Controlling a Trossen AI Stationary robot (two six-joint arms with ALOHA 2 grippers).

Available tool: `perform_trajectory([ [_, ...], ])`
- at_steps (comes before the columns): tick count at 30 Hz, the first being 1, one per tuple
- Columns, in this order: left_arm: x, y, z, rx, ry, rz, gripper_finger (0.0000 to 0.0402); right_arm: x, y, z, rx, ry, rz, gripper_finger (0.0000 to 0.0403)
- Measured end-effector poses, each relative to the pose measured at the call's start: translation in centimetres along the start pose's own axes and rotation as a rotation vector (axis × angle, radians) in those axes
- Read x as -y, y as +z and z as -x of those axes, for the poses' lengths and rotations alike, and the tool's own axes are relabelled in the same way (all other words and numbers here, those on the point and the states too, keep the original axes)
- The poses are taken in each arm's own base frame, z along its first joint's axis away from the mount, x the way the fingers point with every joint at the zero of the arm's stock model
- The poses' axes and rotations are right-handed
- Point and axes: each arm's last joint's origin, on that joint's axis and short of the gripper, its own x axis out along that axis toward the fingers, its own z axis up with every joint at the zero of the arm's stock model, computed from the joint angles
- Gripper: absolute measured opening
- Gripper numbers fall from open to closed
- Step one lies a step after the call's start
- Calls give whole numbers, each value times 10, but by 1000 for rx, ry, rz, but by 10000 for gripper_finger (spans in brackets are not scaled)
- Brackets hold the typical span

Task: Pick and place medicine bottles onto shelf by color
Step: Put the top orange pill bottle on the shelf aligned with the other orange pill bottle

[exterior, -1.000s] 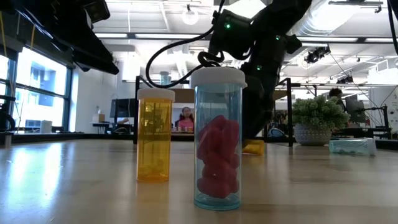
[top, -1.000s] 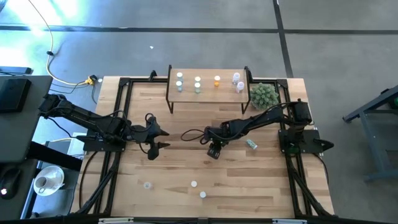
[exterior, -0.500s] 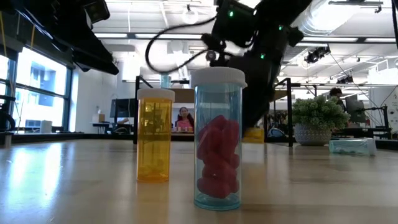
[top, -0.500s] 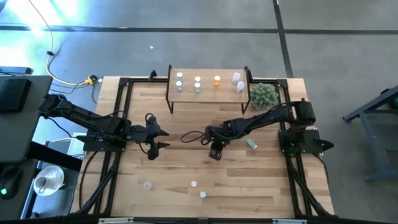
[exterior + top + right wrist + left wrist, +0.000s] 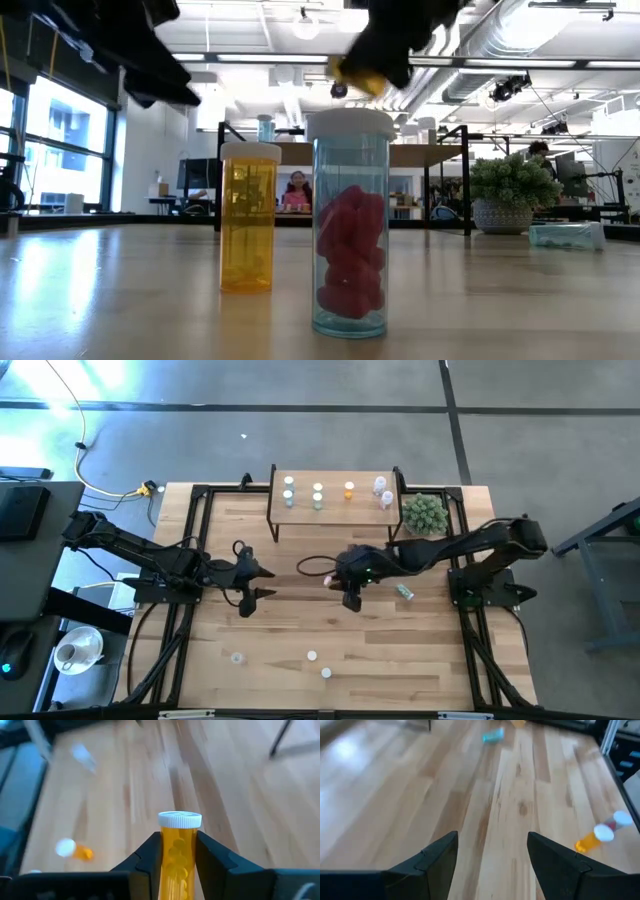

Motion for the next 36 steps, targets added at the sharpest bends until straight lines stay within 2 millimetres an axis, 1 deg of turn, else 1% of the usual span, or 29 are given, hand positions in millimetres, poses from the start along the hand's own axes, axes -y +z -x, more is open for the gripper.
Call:
perform_trajectory([
  [3, 2, 6, -3, 65, 15, -39, 227, -9, 13, 13, 128, 44, 57, 85],
  [5, 5, 10, -6, 116, 10, -59, 227, -14, 19, 17, 199, 68, 98, 85],
  [9, 11, 19, -15, 213, -15, -118, 227, -23, 29, 20, 333, 103, 183, 85],
  [16, 22, 29, -36, 371, -36, -196, 227, -33, 38, 24, 464, 134, 269, 85],
  [18, 25, 31, -42, 414, -46, -209, 227, -37, 39, 26, 483, 147, 275, 85],
  [23, 33, 31, -56, 481, -133, -218, 227, -49, 39, 28, 525, 171, 328, 85],
  [28, 37, 32, -64, 540, -187, -210, 227, -60, 35, 30, 531, 192, 367, 85],
  [32, 39, 34, -66, 597, -230, -201, 227, -69, 30, 21, 529, 200, 384, 85],
  [36, 42, 36, -65, 642, -280, -193, 227, -69, 26, 5, 521, 192, 391, 85],
])
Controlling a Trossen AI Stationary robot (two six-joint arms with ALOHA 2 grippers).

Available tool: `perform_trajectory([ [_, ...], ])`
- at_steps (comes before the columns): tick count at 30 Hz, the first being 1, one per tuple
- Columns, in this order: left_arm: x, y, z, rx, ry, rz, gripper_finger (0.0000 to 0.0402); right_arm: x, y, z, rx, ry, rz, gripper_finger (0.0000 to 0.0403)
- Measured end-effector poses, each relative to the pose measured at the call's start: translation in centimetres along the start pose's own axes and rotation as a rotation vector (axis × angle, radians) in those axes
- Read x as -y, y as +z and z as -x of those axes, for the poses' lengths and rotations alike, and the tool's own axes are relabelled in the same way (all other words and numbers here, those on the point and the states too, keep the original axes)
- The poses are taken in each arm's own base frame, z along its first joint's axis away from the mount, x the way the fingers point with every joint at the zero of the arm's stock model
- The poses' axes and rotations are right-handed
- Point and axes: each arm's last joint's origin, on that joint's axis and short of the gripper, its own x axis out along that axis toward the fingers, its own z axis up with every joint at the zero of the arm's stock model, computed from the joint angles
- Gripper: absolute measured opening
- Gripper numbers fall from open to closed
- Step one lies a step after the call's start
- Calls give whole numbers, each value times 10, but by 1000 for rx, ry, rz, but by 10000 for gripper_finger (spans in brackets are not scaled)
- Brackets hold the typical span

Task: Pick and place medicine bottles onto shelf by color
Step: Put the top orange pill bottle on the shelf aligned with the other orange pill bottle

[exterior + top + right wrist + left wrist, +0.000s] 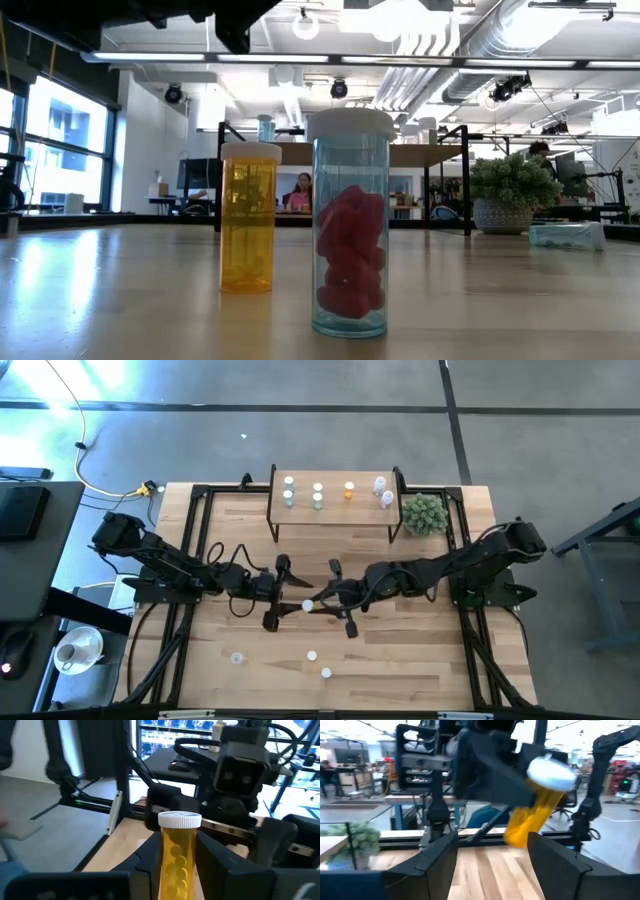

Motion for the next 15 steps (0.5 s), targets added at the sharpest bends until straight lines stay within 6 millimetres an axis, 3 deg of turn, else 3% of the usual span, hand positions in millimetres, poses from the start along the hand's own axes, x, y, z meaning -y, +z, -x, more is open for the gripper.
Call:
perform_trajectory([
  [15, 3, -1, 0, -13, -76, -16, 227, 3, -7, -9, 12, -97, 26, 85],
])
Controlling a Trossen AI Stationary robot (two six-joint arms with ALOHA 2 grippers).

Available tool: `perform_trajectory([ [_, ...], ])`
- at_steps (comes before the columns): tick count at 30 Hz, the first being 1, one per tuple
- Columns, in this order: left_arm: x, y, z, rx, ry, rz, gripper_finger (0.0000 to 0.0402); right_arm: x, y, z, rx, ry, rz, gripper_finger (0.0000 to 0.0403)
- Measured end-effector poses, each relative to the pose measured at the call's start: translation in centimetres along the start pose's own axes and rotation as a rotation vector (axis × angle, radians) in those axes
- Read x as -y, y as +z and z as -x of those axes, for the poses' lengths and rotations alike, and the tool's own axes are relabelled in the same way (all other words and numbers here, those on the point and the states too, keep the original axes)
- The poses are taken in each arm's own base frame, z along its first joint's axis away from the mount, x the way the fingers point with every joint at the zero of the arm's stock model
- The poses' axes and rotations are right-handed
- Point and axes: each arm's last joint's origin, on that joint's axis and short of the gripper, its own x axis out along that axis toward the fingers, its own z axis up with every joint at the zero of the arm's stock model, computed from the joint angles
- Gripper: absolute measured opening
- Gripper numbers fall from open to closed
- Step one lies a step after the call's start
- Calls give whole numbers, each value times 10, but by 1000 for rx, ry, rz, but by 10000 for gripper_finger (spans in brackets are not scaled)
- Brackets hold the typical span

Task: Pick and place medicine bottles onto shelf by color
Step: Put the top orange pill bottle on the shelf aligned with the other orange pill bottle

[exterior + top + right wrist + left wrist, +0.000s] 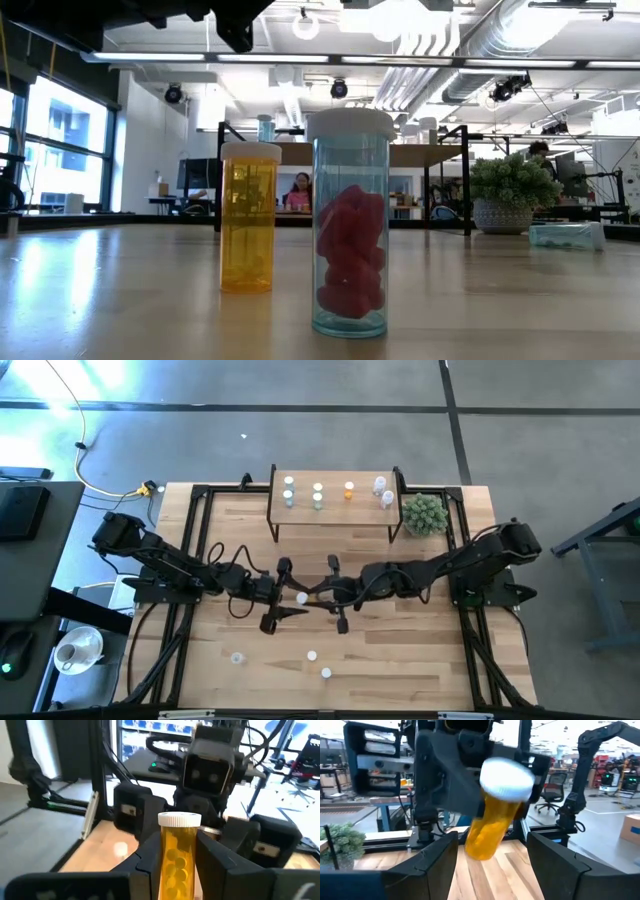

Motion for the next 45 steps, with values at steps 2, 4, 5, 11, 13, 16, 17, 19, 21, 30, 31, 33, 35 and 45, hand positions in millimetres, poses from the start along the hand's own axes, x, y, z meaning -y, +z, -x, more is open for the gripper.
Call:
perform_trajectory([
  [2, 1, 0, 0, 1, -25, -3, 227, -1, -1, -1, 0, -3, 0, 85],
  [4, 2, 0, 0, 3, -35, -2, 227, -1, -2, -2, 3, -1, -1, 85],
  [5, 2, 1, 0, 6, -34, -2, 227, -1, -1, -2, 10, -1, -1, 85],
  [11, 1, 0, 0, 3, -1, 6, 227, -2, -4, -9, 48, -6, -6, 85],
  [13, 0, 1, 0, 6, 13, 7, 227, -3, -6, -11, 56, -7, -8, 85],
  [16, 0, 1, 0, 6, 26, 8, 219, -2, -7, -12, 57, -8, -11, 85],
  [17, 0, 1, 0, 5, 26, 8, 213, -2, -7, -12, 57, -8, -11, 85],
  [19, 0, 0, 0, 1, 27, 7, 197, -2, -7, -12, 56, -8, -11, 85],
  [21, 0, 0, 0, -1, 26, 7, 179, -2, -7, -12, 58, -8, -11, 85],
  [30, 0, 0, 0, -5, 23, 2, 101, -2, -8, -12, 44, -7, -17, 85],
  [31, 0, 0, 0, -5, 23, 0, 96, -2, -8, -12, 44, -7, -17, 85],
  [33, 0, 0, 0, -5, 23, 0, 90, -2, -8, -12, 42, -7, -17, 85],
  [35, 0, 0, 0, -5, 23, 0, 88, -2, -8, -12, 42, -8, -19, 85],
  [45, 0, -3, 0, -36, 37, 3, 90, -2, -13, -12, -11, -13, -10, 102],
])
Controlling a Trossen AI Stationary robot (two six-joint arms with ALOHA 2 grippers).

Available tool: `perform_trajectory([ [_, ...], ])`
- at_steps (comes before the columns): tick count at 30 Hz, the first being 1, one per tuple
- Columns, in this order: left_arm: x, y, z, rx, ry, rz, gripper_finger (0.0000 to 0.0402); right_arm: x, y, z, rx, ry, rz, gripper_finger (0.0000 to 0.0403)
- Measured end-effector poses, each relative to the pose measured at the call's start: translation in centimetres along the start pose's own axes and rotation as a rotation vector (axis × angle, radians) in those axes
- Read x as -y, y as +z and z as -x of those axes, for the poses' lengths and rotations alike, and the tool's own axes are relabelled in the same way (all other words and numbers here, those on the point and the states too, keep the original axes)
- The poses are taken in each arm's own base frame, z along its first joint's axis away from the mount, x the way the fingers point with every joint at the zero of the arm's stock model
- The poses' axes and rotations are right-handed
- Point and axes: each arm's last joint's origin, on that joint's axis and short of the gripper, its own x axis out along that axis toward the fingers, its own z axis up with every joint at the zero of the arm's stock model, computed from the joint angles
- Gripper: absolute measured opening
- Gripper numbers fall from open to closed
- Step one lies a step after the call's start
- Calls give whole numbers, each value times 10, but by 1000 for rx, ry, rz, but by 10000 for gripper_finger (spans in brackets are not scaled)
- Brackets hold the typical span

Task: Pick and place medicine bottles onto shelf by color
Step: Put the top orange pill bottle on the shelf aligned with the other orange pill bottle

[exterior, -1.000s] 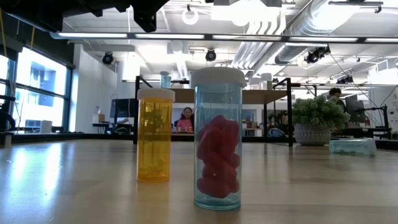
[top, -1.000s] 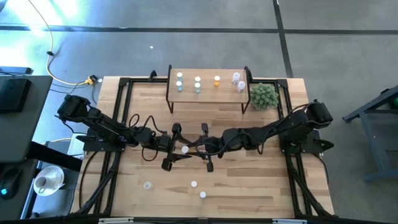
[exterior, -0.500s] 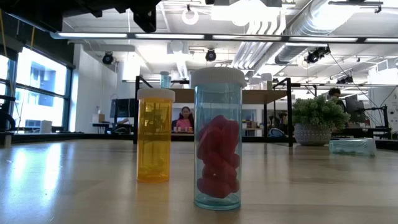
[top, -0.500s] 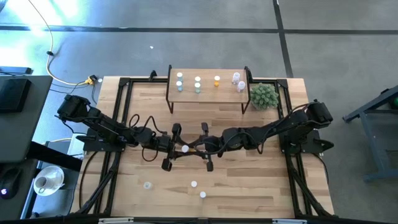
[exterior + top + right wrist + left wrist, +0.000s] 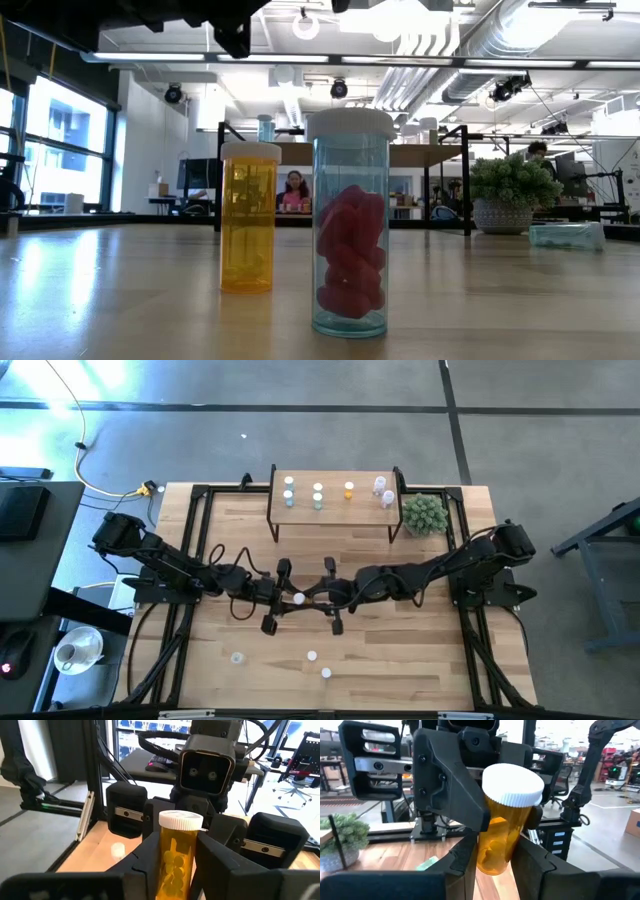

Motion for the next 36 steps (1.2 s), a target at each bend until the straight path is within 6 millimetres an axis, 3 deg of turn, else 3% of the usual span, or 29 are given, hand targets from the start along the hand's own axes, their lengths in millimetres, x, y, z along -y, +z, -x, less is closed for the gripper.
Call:
perform_trajectory([
  [10, -3, -4, 0, -40, 79, -3, 90, 4, -4, 7, -114, -105, 20, 178],
  [21, -6, -12, 2, -142, 193, -62, 90, 5, -4, 25, -256, -133, -16, 181],
  [26, -7, -20, 7, -277, 189, -90, 90, 7, -5, 30, -293, -143, -24, 181],
  [36, -9, -10, -5, -590, 221, -36, 90, 9, -1, 29, -258, -199, 16, 181],
])
